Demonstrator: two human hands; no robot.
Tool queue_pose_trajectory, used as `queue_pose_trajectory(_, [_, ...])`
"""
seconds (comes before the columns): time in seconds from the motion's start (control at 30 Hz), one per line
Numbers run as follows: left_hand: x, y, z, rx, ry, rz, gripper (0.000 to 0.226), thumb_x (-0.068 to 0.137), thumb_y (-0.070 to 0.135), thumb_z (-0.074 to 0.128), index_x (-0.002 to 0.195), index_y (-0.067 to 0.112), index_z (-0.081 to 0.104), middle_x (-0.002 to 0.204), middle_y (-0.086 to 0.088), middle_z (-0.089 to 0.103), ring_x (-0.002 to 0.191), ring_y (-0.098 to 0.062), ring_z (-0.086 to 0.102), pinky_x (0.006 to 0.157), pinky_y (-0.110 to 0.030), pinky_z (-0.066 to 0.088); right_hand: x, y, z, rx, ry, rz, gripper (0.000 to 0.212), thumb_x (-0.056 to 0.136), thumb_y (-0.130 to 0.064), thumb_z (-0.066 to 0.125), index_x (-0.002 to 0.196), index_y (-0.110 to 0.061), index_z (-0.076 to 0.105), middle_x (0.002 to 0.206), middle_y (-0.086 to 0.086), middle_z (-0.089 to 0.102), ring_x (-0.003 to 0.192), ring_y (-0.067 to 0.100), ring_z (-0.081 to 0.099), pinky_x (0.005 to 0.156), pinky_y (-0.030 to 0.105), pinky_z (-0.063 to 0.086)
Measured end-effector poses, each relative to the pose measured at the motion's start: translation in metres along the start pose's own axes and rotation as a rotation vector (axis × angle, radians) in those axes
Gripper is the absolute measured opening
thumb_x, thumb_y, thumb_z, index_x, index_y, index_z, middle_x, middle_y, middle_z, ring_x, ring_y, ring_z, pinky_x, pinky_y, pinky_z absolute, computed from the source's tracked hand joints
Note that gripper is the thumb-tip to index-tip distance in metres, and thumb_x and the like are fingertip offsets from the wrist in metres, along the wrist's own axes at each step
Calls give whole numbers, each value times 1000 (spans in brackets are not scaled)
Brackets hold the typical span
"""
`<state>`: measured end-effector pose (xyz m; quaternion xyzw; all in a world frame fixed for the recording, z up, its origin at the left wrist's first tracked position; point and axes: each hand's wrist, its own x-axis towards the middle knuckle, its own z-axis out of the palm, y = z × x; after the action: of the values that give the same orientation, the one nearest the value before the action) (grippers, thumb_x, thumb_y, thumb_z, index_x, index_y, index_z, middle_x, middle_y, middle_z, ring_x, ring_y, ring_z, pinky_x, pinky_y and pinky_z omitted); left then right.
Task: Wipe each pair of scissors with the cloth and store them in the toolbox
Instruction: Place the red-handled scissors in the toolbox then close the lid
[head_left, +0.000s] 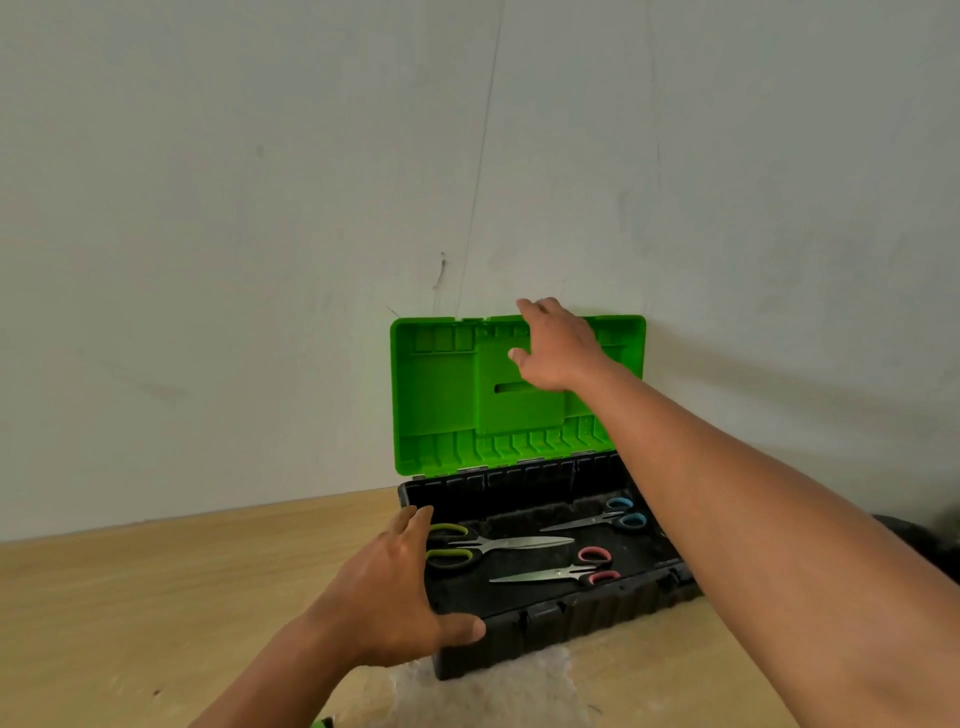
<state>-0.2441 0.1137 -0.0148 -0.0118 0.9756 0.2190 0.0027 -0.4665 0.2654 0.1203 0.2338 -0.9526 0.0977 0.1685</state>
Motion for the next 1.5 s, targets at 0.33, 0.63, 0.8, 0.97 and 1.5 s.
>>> queue_pose_trajectory(0.33, [-18, 4, 5, -170, 113, 17, 134, 63, 70, 73, 154, 25, -13, 165, 4, 12, 149, -17, 22, 115, -26, 23, -79, 19, -21, -20, 278, -78, 23, 102, -16, 55, 122, -21, 65, 116, 4, 59, 102, 26, 59, 95, 42, 45])
queue_pose_trajectory(0.63, [-29, 33, -14, -347, 599, 96, 87, 84, 61, 61, 154, 32, 19, 156, 4, 35, 142, -17, 36, 110, -34, 35, -182, 47, -9, 63, 231, -128, 26, 90, -23, 74, 115, -20, 67, 102, -1, 62, 94, 25, 64, 88, 46, 50])
queue_pose_trajectory(0.8, [-25, 42, -19, -248, 633, 87, 53, 88, 45, 66, 133, 19, 59, 131, -3, 65, 116, -19, 61, 98, -31, 48, -210, 54, 3, 58, 209, -76, 46, 84, -34, 81, 125, -18, 67, 111, 1, 57, 102, 23, 59, 90, 40, 50])
queue_pose_trajectory(0.97, [-31, 40, -6, -213, 677, 115, 36, 86, 32, 73, 114, 11, 71, 107, -5, 74, 75, -17, 66, 73, -24, 47, -226, 63, 12, 89, 127, -39, 59, 83, -42, 80, 135, -18, 63, 130, 2, 54, 123, 23, 53, 103, 41, 47])
queue_pose_trajectory(1.5, [-47, 25, 38, -116, 549, 74, 41, 87, 34, 71, 124, 16, 66, 136, -4, 56, 88, -24, 68, 77, -28, 50, -258, 68, 42, 104, -5, -17, 50, 96, -40, 64, 142, -23, 56, 139, -4, 49, 129, 17, 48, 111, 38, 42])
